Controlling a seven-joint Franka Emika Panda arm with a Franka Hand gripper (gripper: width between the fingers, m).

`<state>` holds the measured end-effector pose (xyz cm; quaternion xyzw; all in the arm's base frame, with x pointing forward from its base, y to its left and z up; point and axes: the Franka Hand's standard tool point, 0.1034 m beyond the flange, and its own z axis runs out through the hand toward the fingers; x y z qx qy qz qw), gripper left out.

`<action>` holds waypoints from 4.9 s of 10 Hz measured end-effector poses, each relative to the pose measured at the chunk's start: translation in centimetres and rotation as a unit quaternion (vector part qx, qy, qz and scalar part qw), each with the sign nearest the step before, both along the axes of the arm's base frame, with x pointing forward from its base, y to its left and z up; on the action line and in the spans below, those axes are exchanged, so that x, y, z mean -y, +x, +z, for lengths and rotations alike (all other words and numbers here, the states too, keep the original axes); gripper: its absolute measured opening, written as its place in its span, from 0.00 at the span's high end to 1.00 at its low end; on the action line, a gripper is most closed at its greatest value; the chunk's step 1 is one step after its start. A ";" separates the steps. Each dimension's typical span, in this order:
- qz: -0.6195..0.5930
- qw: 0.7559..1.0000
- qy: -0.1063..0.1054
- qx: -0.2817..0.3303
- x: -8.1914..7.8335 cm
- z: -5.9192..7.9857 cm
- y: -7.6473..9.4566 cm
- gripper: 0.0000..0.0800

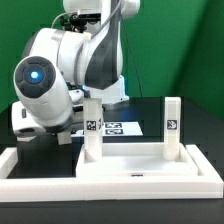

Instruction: Assemble desk

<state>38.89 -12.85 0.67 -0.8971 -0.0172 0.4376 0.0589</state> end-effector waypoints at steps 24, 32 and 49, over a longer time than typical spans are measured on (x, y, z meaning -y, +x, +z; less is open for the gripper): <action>-0.070 0.900 -0.062 0.426 -11.0 17.7 16.5 0.64; -0.148 0.784 -0.082 0.597 -17.0 17.0 22.5 0.64; -0.088 0.731 -0.078 0.672 -21.9 13.8 24.6 0.64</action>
Offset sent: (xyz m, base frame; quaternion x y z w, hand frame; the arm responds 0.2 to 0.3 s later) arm 0.0000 0.0000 0.0000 0.0000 0.0000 0.0000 1.0000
